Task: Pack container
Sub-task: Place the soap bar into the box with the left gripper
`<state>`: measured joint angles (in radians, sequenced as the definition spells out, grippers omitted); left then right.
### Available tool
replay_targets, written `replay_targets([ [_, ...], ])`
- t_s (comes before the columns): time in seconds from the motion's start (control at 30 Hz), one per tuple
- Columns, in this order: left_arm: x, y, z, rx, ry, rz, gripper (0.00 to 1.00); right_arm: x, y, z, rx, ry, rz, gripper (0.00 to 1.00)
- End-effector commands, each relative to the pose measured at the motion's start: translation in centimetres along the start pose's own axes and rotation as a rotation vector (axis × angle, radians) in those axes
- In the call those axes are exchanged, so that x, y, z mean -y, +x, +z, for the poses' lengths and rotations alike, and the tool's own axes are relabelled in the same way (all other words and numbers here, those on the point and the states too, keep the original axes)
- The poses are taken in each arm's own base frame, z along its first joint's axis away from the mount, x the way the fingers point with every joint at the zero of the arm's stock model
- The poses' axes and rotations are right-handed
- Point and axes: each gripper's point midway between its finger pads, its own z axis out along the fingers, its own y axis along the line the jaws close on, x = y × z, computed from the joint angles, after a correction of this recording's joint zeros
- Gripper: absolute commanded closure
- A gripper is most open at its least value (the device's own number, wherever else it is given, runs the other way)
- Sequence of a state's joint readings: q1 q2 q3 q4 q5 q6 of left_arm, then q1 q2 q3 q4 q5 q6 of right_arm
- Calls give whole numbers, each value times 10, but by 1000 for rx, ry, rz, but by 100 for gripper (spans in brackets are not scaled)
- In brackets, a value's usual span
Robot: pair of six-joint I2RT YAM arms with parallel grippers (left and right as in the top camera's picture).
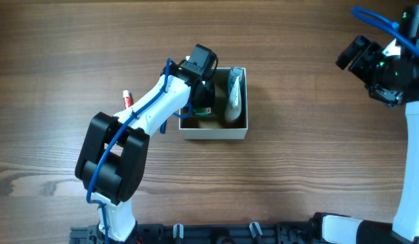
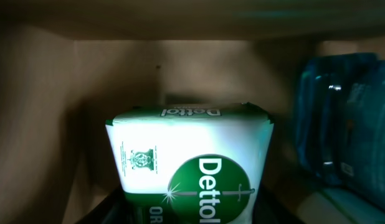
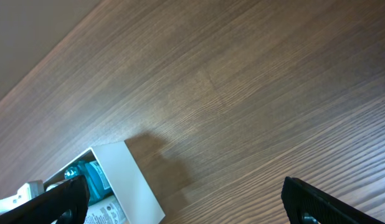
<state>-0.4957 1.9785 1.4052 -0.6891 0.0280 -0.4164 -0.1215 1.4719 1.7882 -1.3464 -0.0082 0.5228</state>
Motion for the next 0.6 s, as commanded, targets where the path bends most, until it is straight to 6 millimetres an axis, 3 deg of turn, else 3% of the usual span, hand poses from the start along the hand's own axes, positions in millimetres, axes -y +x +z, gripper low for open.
replay_targets([
  [0.0, 7, -6, -8, 17, 39, -13, 48, 1, 1, 4, -14, 1, 5, 0],
  [0.1, 8, -14, -23, 53, 55, -18, 39, 0, 1, 4, -14, 0, 4, 0],
  [0.17, 11, -22, -44, 101, 78, -20, 28, 0, 1, 4, -13, 0, 5, 0],
  [0.4, 8, -35, -125, 248, 124, -29, 30, 0, 1, 4, -14, 0, 5, 0],
  [0.5, -24, -28, -155, 290, 2, -8, 24, 0, 1, 4, -13, 0, 5, 0],
  [0.57, -70, -15, -167, 266, -192, -15, 17, 1, 1, 4, -14, 1, 5, 0],
])
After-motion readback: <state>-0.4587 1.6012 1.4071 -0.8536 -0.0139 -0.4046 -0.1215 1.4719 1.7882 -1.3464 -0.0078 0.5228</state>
